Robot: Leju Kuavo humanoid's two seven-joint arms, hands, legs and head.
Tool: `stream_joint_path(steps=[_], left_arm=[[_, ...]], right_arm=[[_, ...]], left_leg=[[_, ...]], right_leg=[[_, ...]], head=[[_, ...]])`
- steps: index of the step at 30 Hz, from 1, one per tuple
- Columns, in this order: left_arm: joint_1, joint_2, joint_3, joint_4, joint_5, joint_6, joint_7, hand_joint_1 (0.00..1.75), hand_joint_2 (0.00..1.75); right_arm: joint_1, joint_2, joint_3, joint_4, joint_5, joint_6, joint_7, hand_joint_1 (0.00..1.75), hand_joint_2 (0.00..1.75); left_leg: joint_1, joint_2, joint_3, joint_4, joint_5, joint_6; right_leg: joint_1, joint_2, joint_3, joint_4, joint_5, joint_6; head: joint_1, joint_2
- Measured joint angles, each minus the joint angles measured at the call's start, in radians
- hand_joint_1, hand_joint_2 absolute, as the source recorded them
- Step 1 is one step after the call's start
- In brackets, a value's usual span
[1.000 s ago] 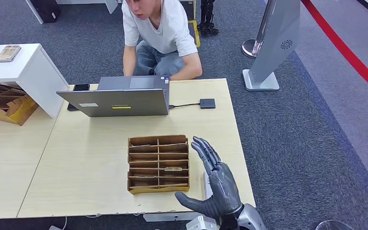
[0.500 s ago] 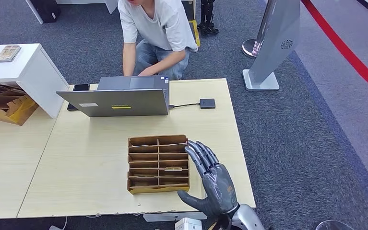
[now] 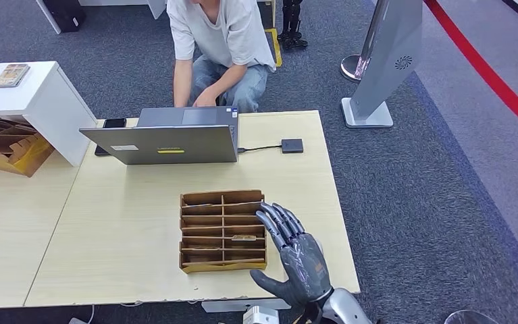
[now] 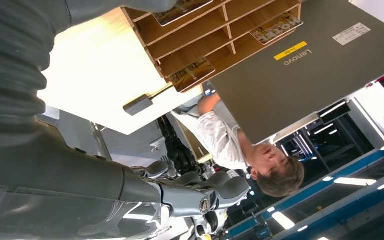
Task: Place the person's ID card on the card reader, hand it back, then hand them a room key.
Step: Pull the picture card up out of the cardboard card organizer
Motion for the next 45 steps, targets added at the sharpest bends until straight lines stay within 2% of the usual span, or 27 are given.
stream_joint_path(steps=[6,11,16,21,33,45], left_arm=[[0.0,0.001,0.0,0.0,-0.006,-0.001,0.0,0.0,0.0],[0.0,0.001,0.0,0.0,-0.009,-0.003,0.0,0.0,0.0],[-0.001,0.001,0.0,0.0,-0.012,-0.003,0.0,0.0,0.0],[-0.001,0.001,0.0,0.0,-0.015,-0.003,0.0,0.0,0.0],[-0.001,0.001,-0.002,0.0,-0.03,-0.01,0.0,0.0,0.0],[-0.001,0.001,-0.002,0.0,-0.042,-0.012,0.0,0.0,0.0]], right_arm=[[-0.012,0.0,0.011,0.02,0.002,0.007,0.002,0.24,1.75],[-0.02,0.0,0.02,0.039,0.013,0.016,0.012,0.43,1.75],[-0.026,0.0,0.023,0.061,0.016,0.018,0.02,0.44,1.75],[-0.032,0.0,0.024,0.079,0.018,0.02,0.022,0.54,1.75],[-0.046,0.001,0.024,0.122,0.03,0.031,0.051,0.52,1.75],[-0.061,0.005,0.024,0.146,0.034,0.035,0.063,0.64,1.75]], left_leg=[[0.0,0.0,0.0,0.0,0.0,0.0],[0.0,0.0,0.0,0.0,0.0,0.0],[0.0,0.0,0.0,0.0,0.0,0.0],[0.0,0.0,0.0,0.0,0.0,0.0],[0.0,0.0,0.0,0.0,0.0,0.0],[0.0,0.0,0.0,0.0,0.0,0.0]], right_leg=[[0.0,0.0,0.0,0.0,0.0,0.0],[0.0,0.0,0.0,0.0,0.0,0.0],[0.0,0.0,0.0,0.0,0.0,0.0],[0.0,0.0,0.0,0.0,0.0,0.0],[0.0,0.0,0.0,0.0,0.0,0.0],[0.0,0.0,0.0,0.0,0.0,0.0]], head=[[0.0,0.0],[0.0,0.0],[0.0,0.0],[0.0,0.0],[0.0,0.0],[0.0,0.0]])
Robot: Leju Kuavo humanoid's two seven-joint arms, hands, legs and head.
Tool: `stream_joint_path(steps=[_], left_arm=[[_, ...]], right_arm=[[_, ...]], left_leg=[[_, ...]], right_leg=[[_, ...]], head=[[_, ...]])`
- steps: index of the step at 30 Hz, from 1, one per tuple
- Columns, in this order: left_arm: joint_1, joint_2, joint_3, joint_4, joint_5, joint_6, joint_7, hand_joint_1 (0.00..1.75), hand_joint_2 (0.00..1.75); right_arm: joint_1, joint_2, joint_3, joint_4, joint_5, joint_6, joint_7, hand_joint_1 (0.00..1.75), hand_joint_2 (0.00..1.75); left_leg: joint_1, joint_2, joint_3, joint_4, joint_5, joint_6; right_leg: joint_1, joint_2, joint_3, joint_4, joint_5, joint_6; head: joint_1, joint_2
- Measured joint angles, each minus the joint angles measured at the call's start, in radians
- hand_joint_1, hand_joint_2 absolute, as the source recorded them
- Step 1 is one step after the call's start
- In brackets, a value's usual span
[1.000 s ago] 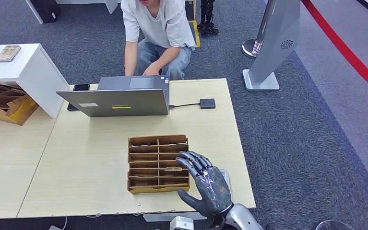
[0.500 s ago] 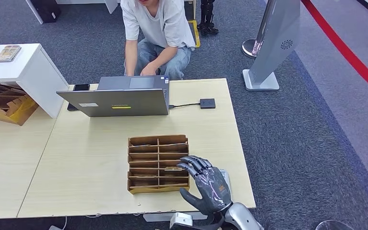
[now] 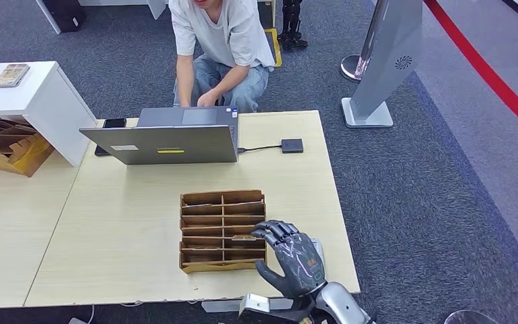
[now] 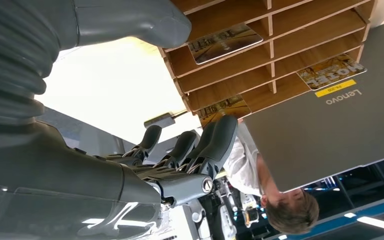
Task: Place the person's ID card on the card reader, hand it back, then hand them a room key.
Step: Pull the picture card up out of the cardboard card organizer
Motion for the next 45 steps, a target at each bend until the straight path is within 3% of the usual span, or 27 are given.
stream_joint_path(steps=[16,45], left_arm=[[-0.002,0.0,-0.012,0.0,-0.016,-0.009,0.004,0.0,0.0],[-0.006,0.0,-0.025,0.0,-0.036,-0.018,0.008,0.0,0.0]], right_arm=[[-0.04,0.037,0.0,0.054,0.009,0.019,0.01,0.76,1.75],[-0.081,0.08,0.024,0.149,0.007,0.055,0.01,0.6,1.75]], left_leg=[[0.0,0.0,0.0,0.0,0.0,0.0],[0.0,0.0,0.0,0.0,0.0,0.0]], right_leg=[[0.0,0.0,0.0,0.0,0.0,0.0],[0.0,0.0,0.0,0.0,0.0,0.0]], head=[[0.0,0.0],[0.0,0.0]])
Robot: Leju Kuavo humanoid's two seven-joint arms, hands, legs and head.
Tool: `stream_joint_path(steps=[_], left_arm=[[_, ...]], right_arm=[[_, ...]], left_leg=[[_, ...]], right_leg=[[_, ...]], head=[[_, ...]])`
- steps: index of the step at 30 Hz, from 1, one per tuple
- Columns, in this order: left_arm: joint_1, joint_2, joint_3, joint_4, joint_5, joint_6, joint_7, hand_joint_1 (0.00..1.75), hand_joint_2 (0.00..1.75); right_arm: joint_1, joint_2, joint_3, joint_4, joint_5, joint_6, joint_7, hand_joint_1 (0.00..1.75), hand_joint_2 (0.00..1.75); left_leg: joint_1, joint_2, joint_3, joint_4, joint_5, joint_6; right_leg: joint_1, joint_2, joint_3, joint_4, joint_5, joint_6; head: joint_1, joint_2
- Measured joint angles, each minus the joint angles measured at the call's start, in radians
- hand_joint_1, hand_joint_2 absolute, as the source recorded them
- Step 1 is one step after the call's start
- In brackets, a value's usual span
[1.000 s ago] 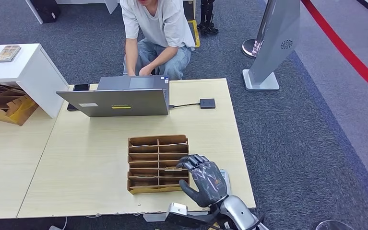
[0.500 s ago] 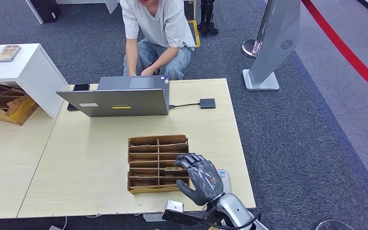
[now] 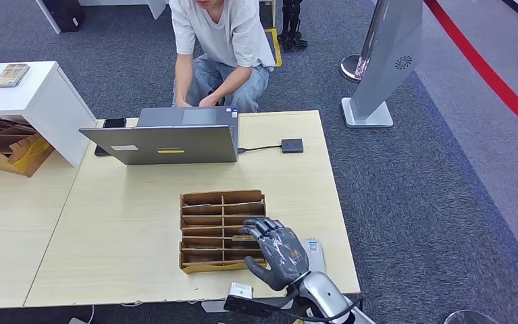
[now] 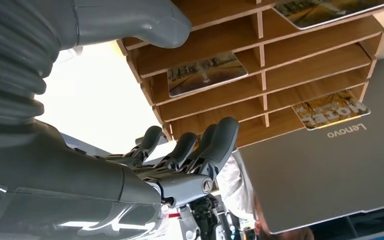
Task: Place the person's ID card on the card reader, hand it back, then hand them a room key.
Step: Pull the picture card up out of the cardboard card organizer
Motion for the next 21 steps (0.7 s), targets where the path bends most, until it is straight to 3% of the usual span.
stream_joint_path(steps=[21], left_arm=[[-0.007,0.0,-0.008,0.0,-0.012,-0.003,0.006,0.0,0.0]], right_arm=[[-0.029,0.026,0.009,0.067,-0.014,0.013,0.012,0.66,1.75]], left_leg=[[0.0,0.0,0.0,0.0,0.0,0.0]], right_leg=[[0.0,0.0,0.0,0.0,0.0,0.0]], head=[[0.0,0.0]])
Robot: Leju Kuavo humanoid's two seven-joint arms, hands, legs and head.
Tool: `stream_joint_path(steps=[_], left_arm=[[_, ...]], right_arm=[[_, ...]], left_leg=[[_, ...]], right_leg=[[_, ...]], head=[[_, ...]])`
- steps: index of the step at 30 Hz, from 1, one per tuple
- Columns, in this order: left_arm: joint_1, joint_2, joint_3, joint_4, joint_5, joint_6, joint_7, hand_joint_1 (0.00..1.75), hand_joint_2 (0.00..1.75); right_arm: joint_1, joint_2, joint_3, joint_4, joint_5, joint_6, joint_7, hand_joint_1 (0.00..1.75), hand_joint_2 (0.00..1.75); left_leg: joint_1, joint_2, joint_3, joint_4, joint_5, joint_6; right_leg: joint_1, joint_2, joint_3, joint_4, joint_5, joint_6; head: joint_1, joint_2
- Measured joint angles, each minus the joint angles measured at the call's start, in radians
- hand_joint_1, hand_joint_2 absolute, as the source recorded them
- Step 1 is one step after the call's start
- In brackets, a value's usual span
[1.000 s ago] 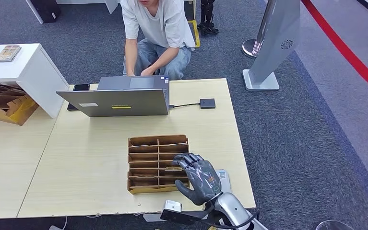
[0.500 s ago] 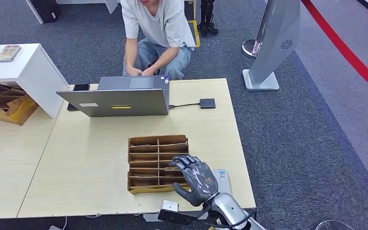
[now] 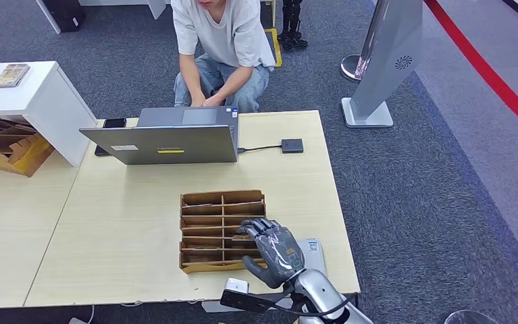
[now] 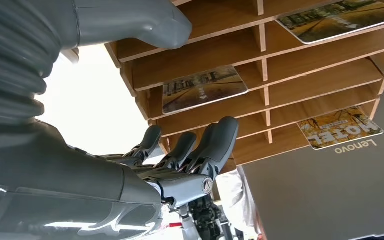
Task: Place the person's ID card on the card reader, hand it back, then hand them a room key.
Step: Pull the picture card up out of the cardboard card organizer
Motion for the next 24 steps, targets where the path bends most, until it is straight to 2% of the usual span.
stream_joint_path(steps=[10,24], left_arm=[[-0.003,0.0,-0.01,0.0,-0.003,-0.001,0.0,0.0,0.0],[-0.005,0.0,-0.014,0.0,-0.006,-0.002,0.0,0.0,0.0]], right_arm=[[-0.013,0.01,0.0,0.02,-0.001,0.0,0.003,0.74,1.75],[-0.038,0.014,0.001,0.041,-0.012,0.0,0.002,0.75,1.75]], left_leg=[[0.0,0.0,0.0,0.0,0.0,0.0],[0.0,0.0,0.0,0.0,0.0,0.0]], right_leg=[[0.0,0.0,0.0,0.0,0.0,0.0],[0.0,0.0,0.0,0.0,0.0,0.0]], head=[[0.0,0.0],[0.0,0.0]])
